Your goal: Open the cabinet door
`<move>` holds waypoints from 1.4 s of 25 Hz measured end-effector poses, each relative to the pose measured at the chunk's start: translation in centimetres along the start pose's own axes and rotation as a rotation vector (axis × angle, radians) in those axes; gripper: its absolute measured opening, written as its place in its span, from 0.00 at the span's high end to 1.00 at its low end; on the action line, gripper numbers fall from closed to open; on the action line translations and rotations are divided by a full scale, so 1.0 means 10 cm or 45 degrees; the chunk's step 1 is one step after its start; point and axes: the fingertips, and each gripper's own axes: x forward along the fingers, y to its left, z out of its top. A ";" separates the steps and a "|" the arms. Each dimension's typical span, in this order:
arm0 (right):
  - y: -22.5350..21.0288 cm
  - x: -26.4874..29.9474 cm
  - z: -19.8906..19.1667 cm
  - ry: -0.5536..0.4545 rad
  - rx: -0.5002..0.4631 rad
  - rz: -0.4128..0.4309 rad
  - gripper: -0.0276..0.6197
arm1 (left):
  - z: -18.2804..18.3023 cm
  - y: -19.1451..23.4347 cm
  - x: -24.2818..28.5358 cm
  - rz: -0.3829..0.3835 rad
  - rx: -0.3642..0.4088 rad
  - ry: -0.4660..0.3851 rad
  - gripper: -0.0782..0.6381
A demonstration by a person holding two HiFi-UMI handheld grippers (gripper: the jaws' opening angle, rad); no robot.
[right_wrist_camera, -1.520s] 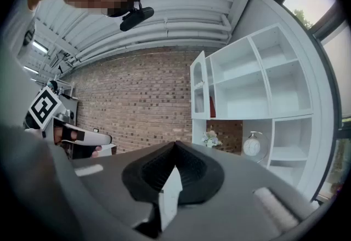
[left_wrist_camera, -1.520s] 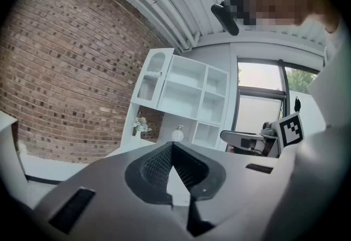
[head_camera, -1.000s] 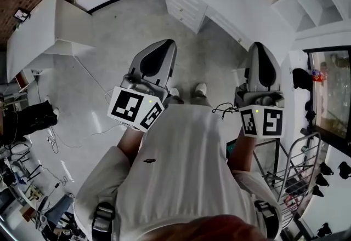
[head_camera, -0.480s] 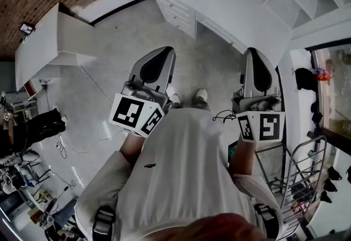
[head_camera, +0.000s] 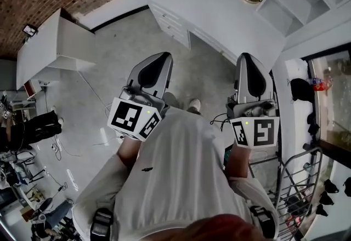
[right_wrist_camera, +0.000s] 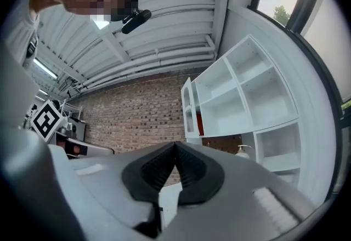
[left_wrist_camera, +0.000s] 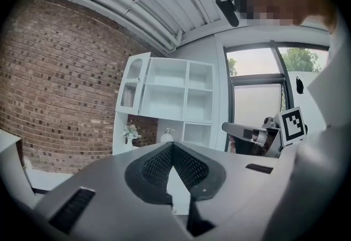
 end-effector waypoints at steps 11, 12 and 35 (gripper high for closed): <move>-0.17 0.06 -0.05 -0.002 0.040 0.054 0.94 | -0.05 0.01 0.11 0.081 -0.005 0.030 0.88; -0.20 0.06 -0.05 -0.004 0.040 0.049 0.94 | -0.05 0.01 0.15 0.074 -0.004 0.033 0.88; -0.71 1.21 -0.19 0.029 0.016 0.026 0.94 | 0.23 0.66 1.35 -0.001 -0.006 0.028 0.88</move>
